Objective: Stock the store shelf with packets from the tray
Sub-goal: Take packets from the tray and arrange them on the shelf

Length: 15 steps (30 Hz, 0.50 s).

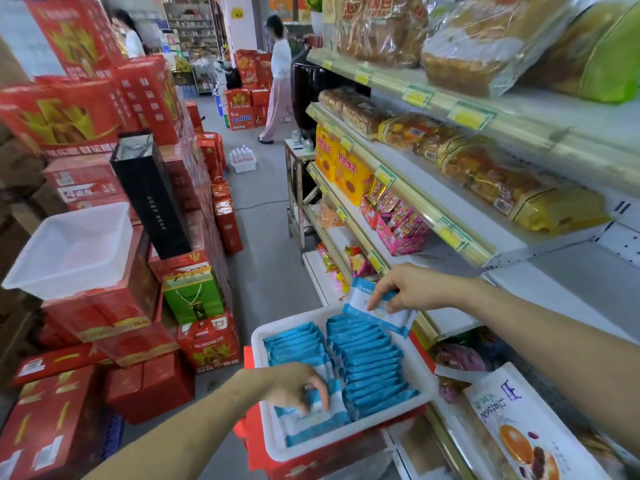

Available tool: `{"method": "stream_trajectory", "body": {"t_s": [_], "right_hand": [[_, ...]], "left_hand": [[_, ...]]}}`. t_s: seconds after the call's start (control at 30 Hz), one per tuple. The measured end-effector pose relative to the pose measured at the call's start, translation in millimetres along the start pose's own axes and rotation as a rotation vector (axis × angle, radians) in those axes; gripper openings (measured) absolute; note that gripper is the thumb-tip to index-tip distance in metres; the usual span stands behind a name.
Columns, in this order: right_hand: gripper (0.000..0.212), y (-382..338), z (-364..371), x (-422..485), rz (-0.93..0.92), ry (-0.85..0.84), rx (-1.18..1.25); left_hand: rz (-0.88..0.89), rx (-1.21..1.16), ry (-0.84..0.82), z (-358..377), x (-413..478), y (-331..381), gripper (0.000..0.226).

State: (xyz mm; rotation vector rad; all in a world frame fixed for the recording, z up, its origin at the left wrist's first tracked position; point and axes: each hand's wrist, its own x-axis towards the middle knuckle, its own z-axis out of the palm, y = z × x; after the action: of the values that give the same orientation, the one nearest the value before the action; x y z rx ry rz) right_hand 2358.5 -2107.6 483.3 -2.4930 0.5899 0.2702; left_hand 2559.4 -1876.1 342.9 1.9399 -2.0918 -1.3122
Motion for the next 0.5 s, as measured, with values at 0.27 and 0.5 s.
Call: {"method": "stream_trajectory", "body": {"t_s": [0.27, 0.5], "right_hand": [[0.048, -25.1, -59.9, -6.3, -0.011, -0.017, -0.149], [0.047, -53.5, -152.5, -37.9, -0.006, 0.044, -0.368]], "left_hand": [[0.054, 0.132, 0.268, -142.2, -45.3, 32.0, 0.04], [0.092, 0.315, 0.317, -279.2, -77.1, 101.3, 0.048]]}}
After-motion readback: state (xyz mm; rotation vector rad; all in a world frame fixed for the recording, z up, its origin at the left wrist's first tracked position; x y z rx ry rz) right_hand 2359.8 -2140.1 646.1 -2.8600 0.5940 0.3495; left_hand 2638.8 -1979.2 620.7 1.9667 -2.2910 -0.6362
